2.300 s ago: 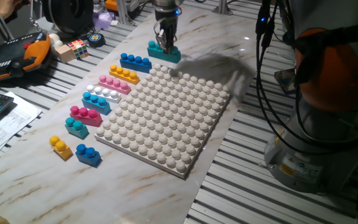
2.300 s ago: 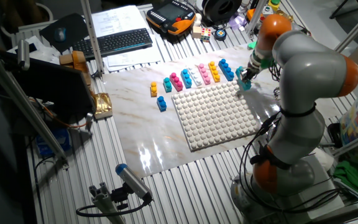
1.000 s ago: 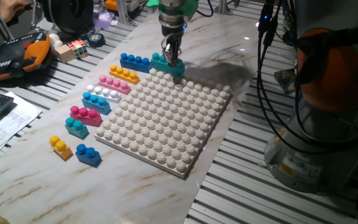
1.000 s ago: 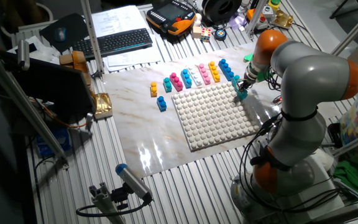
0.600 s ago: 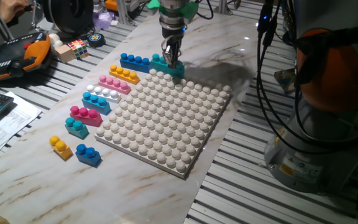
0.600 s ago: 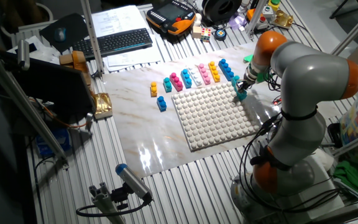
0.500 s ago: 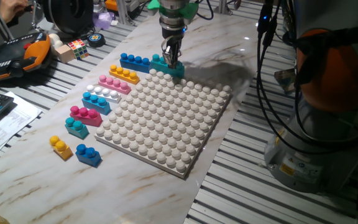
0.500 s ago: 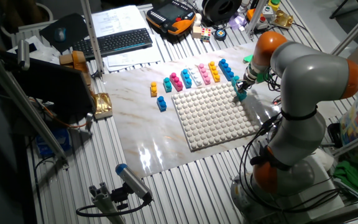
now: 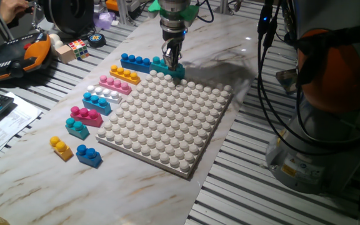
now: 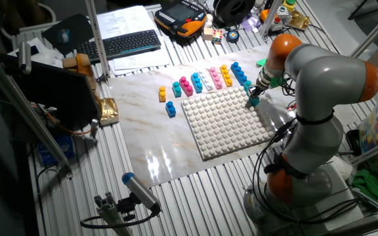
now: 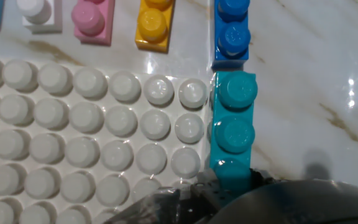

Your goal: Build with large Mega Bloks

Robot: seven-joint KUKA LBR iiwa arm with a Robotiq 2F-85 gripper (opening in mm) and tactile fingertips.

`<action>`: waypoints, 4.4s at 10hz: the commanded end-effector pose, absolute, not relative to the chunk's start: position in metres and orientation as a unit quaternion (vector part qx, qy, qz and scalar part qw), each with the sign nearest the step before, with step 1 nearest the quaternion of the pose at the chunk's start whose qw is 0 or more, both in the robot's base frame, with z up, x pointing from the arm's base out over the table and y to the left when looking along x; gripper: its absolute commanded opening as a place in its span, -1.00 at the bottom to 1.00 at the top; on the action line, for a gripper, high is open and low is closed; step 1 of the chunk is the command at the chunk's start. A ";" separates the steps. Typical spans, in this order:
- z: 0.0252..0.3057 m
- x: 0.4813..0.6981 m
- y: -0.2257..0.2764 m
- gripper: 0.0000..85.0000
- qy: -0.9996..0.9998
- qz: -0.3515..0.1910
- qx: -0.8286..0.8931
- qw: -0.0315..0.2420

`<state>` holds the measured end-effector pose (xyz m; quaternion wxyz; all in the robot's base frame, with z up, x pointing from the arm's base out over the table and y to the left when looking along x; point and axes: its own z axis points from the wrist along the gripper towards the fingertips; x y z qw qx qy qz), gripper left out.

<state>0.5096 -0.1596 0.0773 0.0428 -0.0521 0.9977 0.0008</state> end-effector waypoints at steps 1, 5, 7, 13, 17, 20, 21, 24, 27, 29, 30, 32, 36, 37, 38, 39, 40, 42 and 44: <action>0.075 0.509 -0.159 -0.98 0.998 0.003 -0.052 0.042; 0.070 0.510 -0.158 -0.98 0.998 0.008 -0.050 0.042; 0.077 0.509 -0.159 -0.98 0.998 0.003 -0.048 0.042; 0.086 0.508 -0.160 0.65 0.997 -0.005 -0.026 0.069; 0.103 0.527 -0.155 0.80 0.998 -0.004 -0.026 0.056; 0.119 0.561 -0.152 0.77 0.998 -0.005 -0.028 0.048; 0.119 0.571 -0.152 0.75 0.998 -0.003 -0.034 0.046; 0.111 0.585 -0.153 0.65 0.998 -0.004 -0.046 0.048; 0.101 0.597 -0.157 0.57 0.998 0.002 -0.054 0.043; 0.101 0.599 -0.157 0.50 0.998 0.003 -0.054 0.041; 0.101 0.599 -0.157 0.47 0.998 0.003 -0.049 0.042; 0.101 0.599 -0.157 0.47 0.999 -0.006 -0.027 0.043; 0.101 0.599 -0.157 0.44 0.998 0.001 -0.044 0.038; 0.100 0.603 -0.157 0.44 0.998 -0.003 -0.049 0.042; 0.098 0.610 -0.157 0.44 0.998 -0.005 -0.050 0.044; 0.095 0.617 -0.158 0.44 0.998 -0.006 -0.052 0.047; 0.093 0.626 -0.159 0.44 0.997 -0.006 -0.056 0.047; 0.085 0.637 -0.160 0.43 0.997 -0.001 -0.061 0.049; 0.078 0.641 -0.159 0.36 0.997 0.003 -0.067 0.048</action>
